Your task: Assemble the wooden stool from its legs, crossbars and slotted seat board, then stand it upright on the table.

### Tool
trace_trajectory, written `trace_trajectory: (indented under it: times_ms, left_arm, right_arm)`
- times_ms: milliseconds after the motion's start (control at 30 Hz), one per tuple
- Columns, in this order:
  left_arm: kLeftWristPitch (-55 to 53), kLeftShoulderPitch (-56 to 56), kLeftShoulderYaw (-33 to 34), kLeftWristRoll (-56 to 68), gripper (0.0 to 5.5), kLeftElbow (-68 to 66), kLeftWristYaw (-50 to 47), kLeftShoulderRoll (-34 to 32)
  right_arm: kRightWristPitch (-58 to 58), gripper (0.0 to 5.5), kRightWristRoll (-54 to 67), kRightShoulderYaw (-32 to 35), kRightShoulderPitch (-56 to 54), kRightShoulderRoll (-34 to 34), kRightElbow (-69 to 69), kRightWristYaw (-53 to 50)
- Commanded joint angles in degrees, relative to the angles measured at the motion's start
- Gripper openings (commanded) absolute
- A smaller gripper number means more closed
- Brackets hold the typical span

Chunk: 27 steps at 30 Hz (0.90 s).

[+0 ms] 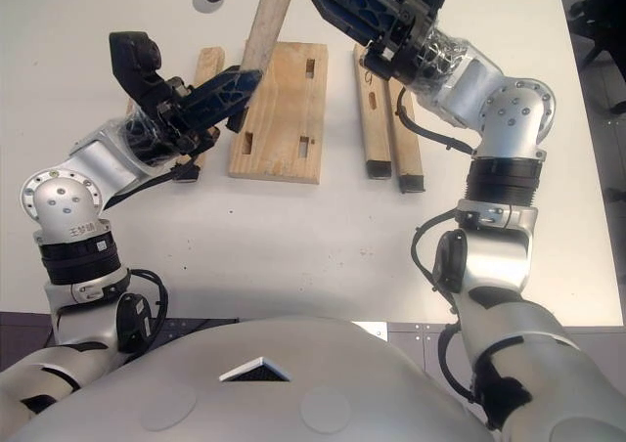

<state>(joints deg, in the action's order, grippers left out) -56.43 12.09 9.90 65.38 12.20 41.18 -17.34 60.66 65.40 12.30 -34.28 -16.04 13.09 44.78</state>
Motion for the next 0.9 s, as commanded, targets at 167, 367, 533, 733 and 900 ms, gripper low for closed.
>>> trace_trajectory:
  times_ms: [167, 367, 533, 733, 900]
  left_arm:
    - [0.17, -0.63, -0.98, 0.03, 1.99, 0.84, 0.74, -1.40]
    - [-0.67, -0.95, -1.14, 1.62, 1.99, 1.81, 1.32, -1.49]
    - [-1.13, -1.27, -1.38, 2.31, 1.99, 2.23, 1.63, -1.93]
    - [0.72, -1.58, -1.04, -0.01, 1.99, 0.91, 1.08, -2.24]
    - [2.94, -3.99, 0.75, -3.31, 3.06, -1.68, 0.13, -3.85]
  right_arm:
    - [2.68, 3.62, 1.19, -0.11, -0.96, 1.31, -2.40, 0.38]
    - [3.21, 3.17, 0.37, -0.95, -1.28, 1.87, -1.82, 1.04]
    - [2.37, 2.27, -0.95, -1.46, -1.32, 2.70, -1.28, 1.06]
    - [0.37, 2.04, -4.30, -3.19, -0.58, 1.11, -1.64, 3.25]
    - [-8.34, 2.04, -10.64, -2.67, 1.21, -0.68, -1.34, 6.44]
